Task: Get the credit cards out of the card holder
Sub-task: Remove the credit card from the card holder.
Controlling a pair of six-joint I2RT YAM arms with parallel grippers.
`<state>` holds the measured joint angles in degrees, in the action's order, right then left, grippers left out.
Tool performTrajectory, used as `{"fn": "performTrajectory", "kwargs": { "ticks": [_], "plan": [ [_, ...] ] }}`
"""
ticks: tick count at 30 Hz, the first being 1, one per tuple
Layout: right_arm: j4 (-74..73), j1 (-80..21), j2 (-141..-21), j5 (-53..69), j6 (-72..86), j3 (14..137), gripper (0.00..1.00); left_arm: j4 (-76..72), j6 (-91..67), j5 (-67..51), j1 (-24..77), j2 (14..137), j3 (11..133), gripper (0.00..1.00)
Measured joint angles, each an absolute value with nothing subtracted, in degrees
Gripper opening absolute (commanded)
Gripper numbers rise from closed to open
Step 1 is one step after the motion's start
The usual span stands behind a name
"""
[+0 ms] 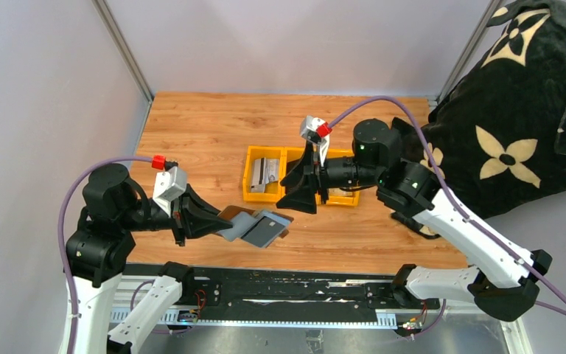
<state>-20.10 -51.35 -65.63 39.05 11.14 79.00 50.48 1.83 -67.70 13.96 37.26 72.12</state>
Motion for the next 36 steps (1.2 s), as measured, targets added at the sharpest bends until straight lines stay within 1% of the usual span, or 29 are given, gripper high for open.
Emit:
{"fn": "performTrajectory", "kwargs": {
  "ticks": [3,4,8,16,18,20,21,23,24,25,26,27,28,30,31,32,36],
  "plan": [
    [-22.1,-51.3,-65.2,39.9,7.4,82.6,0.76,50.7,1.8,-68.7,14.0,37.4,72.3,0.00],
    [-22.1,-51.3,-65.0,40.9,6.7,83.3,0.76,50.8,1.8,-69.0,14.0,37.4,72.3,0.00],
    [-21.1,-52.3,-65.8,46.0,5.4,85.4,0.78,51.0,1.8,-70.2,14.0,38.0,72.3,0.00],
    [-23.8,-59.4,-74.6,50.8,0.0,89.9,0.79,51.2,1.8,-70.8,14.0,38.8,72.3,0.00],
    [-25.3,-60.5,-75.9,51.0,-1.5,90.3,0.72,51.2,1.8,-70.8,14.0,38.8,72.3,0.00],
    [-26.8,-61.5,-76.9,50.9,-2.8,91.2,0.60,51.2,1.8,-71.0,13.9,38.8,72.3,0.00],
    [-27.2,-61.8,-77.4,50.9,-3.4,91.8,0.52,51.2,1.8,-71.2,14.0,38.8,72.3,0.00],
    [-28.1,-62.3,-78.6,50.8,-4.1,93.5,0.30,51.2,1.8,-71.7,14.0,38.9,72.3,0.00],
    [-28.2,-62.5,-79.2,50.6,-4.5,94.2,0.15,51.2,1.7,-71.9,14.0,38.9,72.3,0.00],
    [-28.2,-62.6,-79.9,50.4,-3.9,95.2,0.03,51.2,1.7,-72.0,14.0,39.0,72.3,0.00],
    [-28.1,-62.6,-80.5,50.4,-4.0,95.8,0.00,51.2,1.7,-72.1,14.0,39.0,72.3,0.00],
    [-28.2,-62.6,-80.9,50.3,-4.0,96.2,0.00,51.2,1.7,-72.1,14.0,39.0,72.3,0.08],
    [-28.3,-62.6,-81.3,50.3,-3.8,96.5,0.00,51.4,1.7,-72.2,14.0,39.0,72.3,0.28],
    [-28.4,-62.6,-81.6,50.2,-3.5,96.7,0.00,51.6,1.6,-72.3,13.9,38.9,72.3,0.80],
    [-28.3,-62.6,-81.6,49.7,-3.3,96.7,0.00,51.4,1.6,-72.4,14.0,38.9,72.3,0.97],
    [-28.3,-62.6,-81.6,49.3,-3.1,96.7,0.00,51.4,1.5,-72.5,14.0,38.9,72.4,0.99],
    [-26.1,-62.6,-81.0,46.0,-1.6,95.6,0.00,51.6,1.4,-71.7,14.0,38.8,72.7,1.00]
  ]
}}
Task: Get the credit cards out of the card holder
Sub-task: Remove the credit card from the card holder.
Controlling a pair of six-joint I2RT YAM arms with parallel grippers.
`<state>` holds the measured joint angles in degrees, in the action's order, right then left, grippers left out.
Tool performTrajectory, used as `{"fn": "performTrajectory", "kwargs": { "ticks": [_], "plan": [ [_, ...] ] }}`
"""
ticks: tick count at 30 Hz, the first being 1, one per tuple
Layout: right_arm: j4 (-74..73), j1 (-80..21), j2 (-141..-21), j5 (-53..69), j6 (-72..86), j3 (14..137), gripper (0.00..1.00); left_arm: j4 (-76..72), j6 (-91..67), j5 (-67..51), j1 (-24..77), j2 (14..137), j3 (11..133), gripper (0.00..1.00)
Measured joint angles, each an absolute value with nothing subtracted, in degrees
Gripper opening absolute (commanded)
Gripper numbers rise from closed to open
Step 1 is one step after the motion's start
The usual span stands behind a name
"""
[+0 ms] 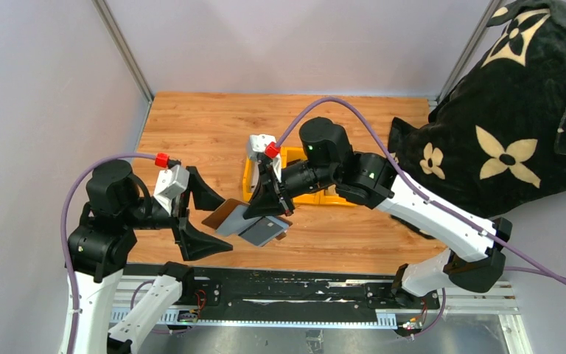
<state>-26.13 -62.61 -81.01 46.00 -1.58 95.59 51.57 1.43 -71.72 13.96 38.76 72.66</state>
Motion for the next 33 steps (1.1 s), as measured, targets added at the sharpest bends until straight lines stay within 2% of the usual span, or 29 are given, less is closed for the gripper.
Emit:
{"fn": "performTrajectory", "kwargs": {
  "ticks": [5,10,11,14,15,16,19,22,25,27,28,31,33],
  "plan": [
    [-18.7,-61.9,-76.4,41.8,3.7,87.9,0.00,51.5,2.2,-68.5,14.0,37.6,72.3,0.99],
    [3.1,-61.4,-66.5,33.9,14.9,71.2,0.00,49.4,1.6,-63.7,14.0,34.0,67.9,0.95],
    [9.0,-61.3,-64.9,32.0,17.9,67.7,0.00,46.7,-0.2,-62.6,14.0,32.5,65.8,0.90],
    [21.8,-61.3,-64.3,28.9,25.5,62.2,0.00,40.0,-6.4,-61.1,14.0,29.4,61.3,0.33],
    [24.4,-61.4,-64.8,28.6,27.2,61.6,0.00,37.9,-8.9,-60.9,14.0,28.7,60.3,0.24],
    [27.9,-61.4,-65.6,28.4,29.6,60.8,0.00,35.6,-10.6,-60.2,14.0,28.3,59.7,0.20],
    [33.9,-61.5,-66.7,27.5,33.8,59.0,0.01,32.6,-14.0,-59.2,13.9,29.0,60.9,0.17],
    [37.3,-61.5,-66.3,26.7,35.8,58.0,0.11,33.6,-13.7,-59.3,13.9,31.5,64.3,0.11],
    [36.9,-61.6,-65.5,26.5,35.7,57.8,0.42,34.0,-13.3,-60.3,13.9,32.8,65.4,0.03],
    [33.7,-61.6,-64.9,27.3,34.2,58.2,0.52,34.7,-12.6,-61.8,13.9,33.0,65.3,0.00],
    [30.9,-61.6,-64.9,28.3,32.8,58.9,0.54,34.9,-12.3,-62.5,13.9,33.0,65.2,0.00],
    [19.9,-61.6,-66.6,32.2,27.2,65.0,0.47,37.9,-9.5,-65.5,13.9,33.3,65.2,0.00],
    [11.5,-61.3,-69.1,35.9,22.5,72.3,0.34,40.9,-6.9,-67.2,13.9,33.9,65.3,0.00]
  ]
}}
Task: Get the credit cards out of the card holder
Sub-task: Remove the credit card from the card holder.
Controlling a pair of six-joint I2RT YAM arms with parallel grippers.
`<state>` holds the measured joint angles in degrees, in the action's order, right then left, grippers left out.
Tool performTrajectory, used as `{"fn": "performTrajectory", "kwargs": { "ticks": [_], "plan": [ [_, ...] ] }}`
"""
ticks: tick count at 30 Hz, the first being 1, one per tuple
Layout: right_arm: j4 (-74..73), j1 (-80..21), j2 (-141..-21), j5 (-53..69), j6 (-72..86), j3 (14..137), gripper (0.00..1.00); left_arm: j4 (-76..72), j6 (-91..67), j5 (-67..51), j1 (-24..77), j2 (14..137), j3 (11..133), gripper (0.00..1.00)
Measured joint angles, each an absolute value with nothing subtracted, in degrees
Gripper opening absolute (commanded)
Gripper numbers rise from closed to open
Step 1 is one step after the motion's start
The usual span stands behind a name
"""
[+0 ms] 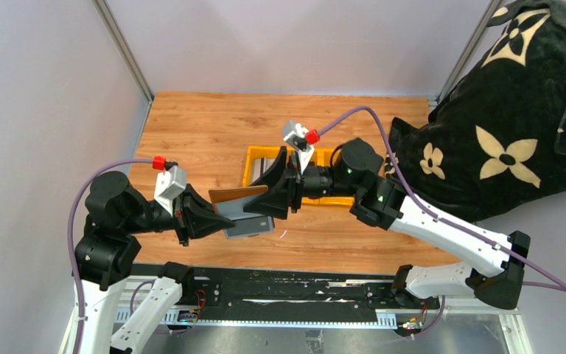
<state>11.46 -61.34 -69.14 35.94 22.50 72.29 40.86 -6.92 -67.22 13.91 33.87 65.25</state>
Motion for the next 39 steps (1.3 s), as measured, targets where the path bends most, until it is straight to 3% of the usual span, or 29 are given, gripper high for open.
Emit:
{"fn": "performTrajectory", "kwargs": {
  "ticks": [4,11,12,14,16,17,19,20,23,26,31,35,39],
  "plan": [
    [-4.3,-61.2,-74.6,42.5,13.7,86.3,0.13,45.9,-3.4,-69.6,13.9,35.9,65.3,0.00],
    [-27.7,-60.7,-83.3,48.9,1.0,102.4,0.18,49.8,-1.1,-70.0,13.9,36.6,65.3,0.00],
    [-30.6,-60.7,-83.9,49.6,-0.5,103.5,0.16,49.8,-0.8,-69.9,13.9,36.6,65.3,0.00],
    [-34.5,-60.7,-84.7,50.2,-2.7,104.5,0.01,50.0,-0.2,-69.3,13.9,36.7,65.3,0.03],
    [-37.8,-60.7,-85.5,50.3,-4.4,105.6,0.00,50.4,0.3,-68.9,13.9,36.7,65.3,0.54],
    [-38.7,-60.7,-85.8,50.2,-5.1,106.3,0.00,50.5,0.7,-68.6,13.9,36.7,65.3,0.74],
    [-40.2,-60.7,-86.1,49.9,-5.5,107.0,0.00,50.8,1.7,-68.0,13.9,36.7,65.4,0.94],
    [-40.4,-60.7,-86.2,49.6,-5.5,107.1,0.00,51.0,2.2,-67.6,13.9,36.7,65.6,0.99],
    [-36.2,-60.7,-85.2,48.1,-3.6,105.2,0.00,51.3,3.1,-66.5,13.9,36.4,65.8,1.00],
    [-23.1,-60.1,-79.7,45.6,3.0,94.8,0.00,49.3,1.8,-63.2,13.9,34.7,65.6,1.00],
    [2.7,-58.9,-70.5,40.3,15.1,77.6,0.00,34.7,-9.2,-55.8,13.9,26.4,59.7,1.00],
    [20.9,-58.7,-66.6,35.4,23.0,69.0,0.00,24.9,-20.0,-55.0,13.9,26.7,58.5,1.00],
    [34.0,-58.7,-63.7,30.7,28.3,62.2,0.00,17.6,-28.8,-55.0,13.9,29.8,57.2,0.92]
  ]
}}
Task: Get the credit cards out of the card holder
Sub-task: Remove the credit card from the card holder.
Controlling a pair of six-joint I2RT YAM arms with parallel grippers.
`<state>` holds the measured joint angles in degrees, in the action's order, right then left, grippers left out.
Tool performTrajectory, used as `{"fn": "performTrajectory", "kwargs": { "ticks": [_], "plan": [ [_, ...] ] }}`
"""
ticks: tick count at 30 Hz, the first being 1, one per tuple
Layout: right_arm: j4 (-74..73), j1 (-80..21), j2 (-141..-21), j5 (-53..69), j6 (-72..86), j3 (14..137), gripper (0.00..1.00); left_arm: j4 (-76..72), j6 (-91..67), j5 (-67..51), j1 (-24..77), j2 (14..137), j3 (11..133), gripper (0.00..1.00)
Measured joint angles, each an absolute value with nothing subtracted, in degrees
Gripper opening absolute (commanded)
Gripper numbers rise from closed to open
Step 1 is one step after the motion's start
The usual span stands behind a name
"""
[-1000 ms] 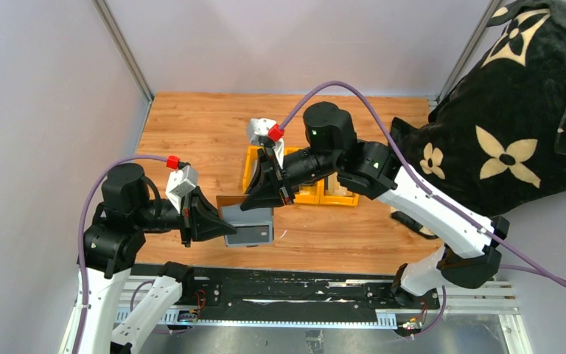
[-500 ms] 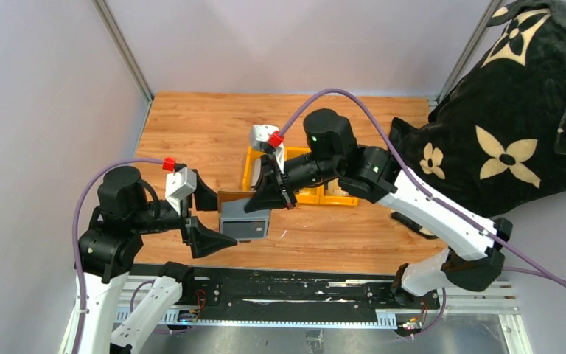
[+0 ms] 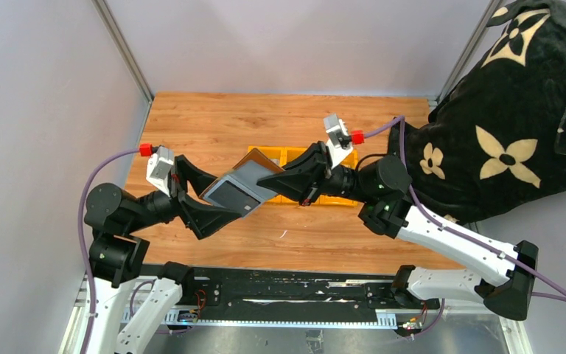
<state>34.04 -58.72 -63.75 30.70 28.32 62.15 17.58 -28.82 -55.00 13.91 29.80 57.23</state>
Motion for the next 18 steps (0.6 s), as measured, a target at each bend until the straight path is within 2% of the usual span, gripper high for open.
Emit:
{"fn": "performTrajectory", "kwargs": {
  "ticks": [2,6,7,8,10,11,13,14,18],
  "plan": [
    [38.9,-58.7,-62.8,28.6,30.6,59.4,0.00,13.7,-33.4,-55.1,13.9,30.0,55.4,0.84],
    [46.3,-58.7,-62.4,25.0,34.0,55.2,0.00,5.0,-42.4,-55.9,13.9,29.9,52.4,0.58],
    [47.7,-58.7,-62.5,24.2,34.9,54.2,0.00,3.2,-43.6,-56.1,13.9,30.0,52.3,0.48],
    [48.8,-58.7,-62.6,23.6,35.4,53.5,0.00,2.1,-44.6,-56.2,13.9,30.1,52.3,0.34],
    [50.3,-58.7,-63.1,22.9,36.2,52.4,0.15,0.3,-45.9,-56.5,13.9,30.4,52.4,0.05],
    [50.6,-58.7,-63.4,22.7,36.4,52.2,0.20,0.1,-45.7,-56.7,13.9,30.9,52.6,0.00],
    [49.7,-58.7,-63.5,22.5,36.0,52.1,0.32,3.1,-43.5,-56.6,13.9,31.9,53.8,0.00],
    [48.3,-58.7,-63.5,22.4,35.4,52.2,0.36,7.0,-40.4,-56.3,13.9,33.1,55.5,0.00],
    [34.4,-58.7,-63.4,22.5,28.8,56.4,0.37,21.5,-27.0,-54.3,13.9,36.7,61.4,0.00]
  ]
}}
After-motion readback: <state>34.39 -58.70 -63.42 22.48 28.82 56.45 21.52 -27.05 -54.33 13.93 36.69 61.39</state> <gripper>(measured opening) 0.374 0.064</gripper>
